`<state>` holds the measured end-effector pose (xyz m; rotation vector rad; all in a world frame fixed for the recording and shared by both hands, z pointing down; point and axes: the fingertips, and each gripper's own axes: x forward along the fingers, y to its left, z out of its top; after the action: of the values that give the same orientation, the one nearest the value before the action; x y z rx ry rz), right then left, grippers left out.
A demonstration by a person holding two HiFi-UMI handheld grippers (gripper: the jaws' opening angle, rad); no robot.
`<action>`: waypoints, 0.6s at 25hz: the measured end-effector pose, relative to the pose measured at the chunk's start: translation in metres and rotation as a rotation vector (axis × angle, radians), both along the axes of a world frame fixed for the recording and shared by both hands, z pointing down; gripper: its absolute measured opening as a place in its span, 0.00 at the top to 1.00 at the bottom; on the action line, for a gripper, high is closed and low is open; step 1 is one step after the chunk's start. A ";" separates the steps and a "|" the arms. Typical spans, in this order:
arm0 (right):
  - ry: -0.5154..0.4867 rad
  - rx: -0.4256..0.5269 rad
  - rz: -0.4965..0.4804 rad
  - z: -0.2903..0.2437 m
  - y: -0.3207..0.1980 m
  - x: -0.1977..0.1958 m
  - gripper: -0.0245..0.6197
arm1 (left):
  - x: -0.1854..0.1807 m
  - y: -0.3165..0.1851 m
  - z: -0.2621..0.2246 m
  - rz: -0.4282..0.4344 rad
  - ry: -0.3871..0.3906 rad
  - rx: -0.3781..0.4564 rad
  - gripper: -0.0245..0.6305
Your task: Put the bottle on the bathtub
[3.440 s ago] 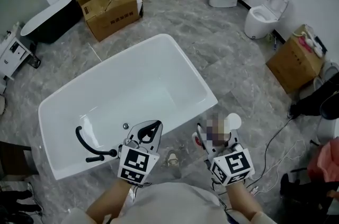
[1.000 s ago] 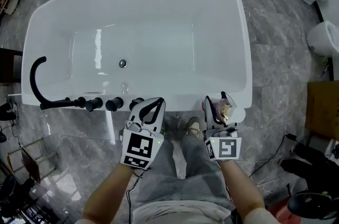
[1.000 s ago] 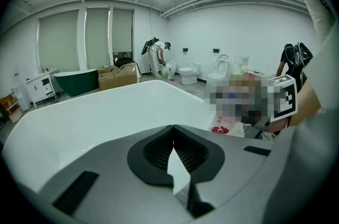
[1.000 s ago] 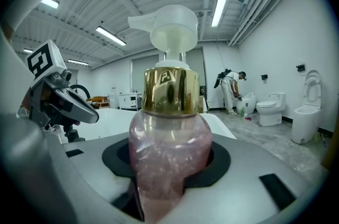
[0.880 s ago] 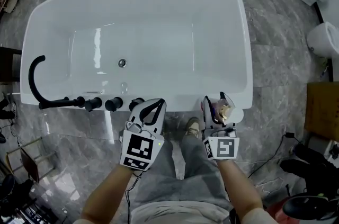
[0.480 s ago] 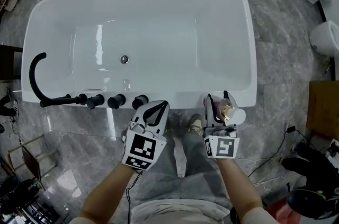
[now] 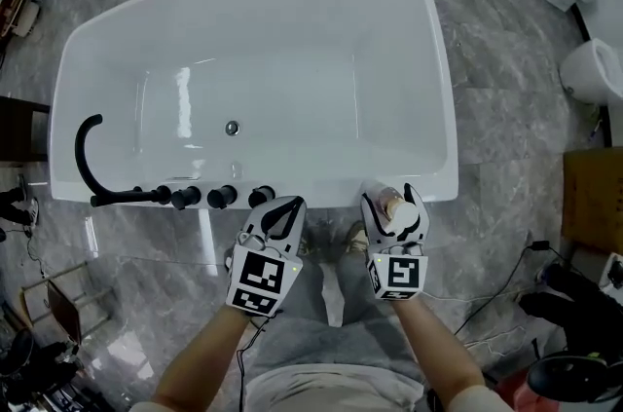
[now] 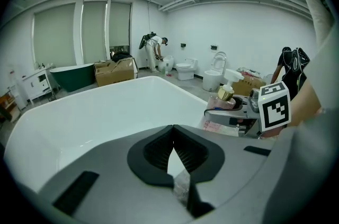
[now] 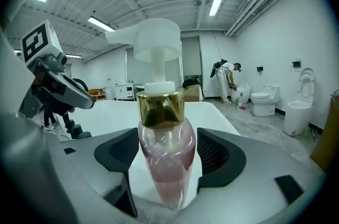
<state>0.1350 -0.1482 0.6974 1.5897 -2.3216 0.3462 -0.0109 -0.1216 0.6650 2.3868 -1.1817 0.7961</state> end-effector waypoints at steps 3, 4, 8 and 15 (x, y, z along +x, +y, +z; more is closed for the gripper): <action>0.008 -0.045 -0.006 -0.014 0.005 0.004 0.42 | 0.003 -0.001 -0.018 0.004 -0.004 0.010 0.93; 0.006 -0.063 -0.011 -0.020 0.007 0.005 0.41 | 0.004 -0.001 -0.024 0.006 -0.002 0.016 0.93; 0.003 -0.104 -0.054 -0.049 0.015 0.000 0.39 | 0.005 -0.006 -0.052 0.009 0.008 0.045 0.93; -0.041 -0.102 -0.090 -0.110 0.022 -0.009 0.38 | 0.005 -0.007 -0.107 -0.030 0.056 0.066 0.93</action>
<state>0.1263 -0.1259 0.5878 1.4387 -2.3566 0.4713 -0.0055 -0.1283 0.5583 2.4215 -1.2371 0.6868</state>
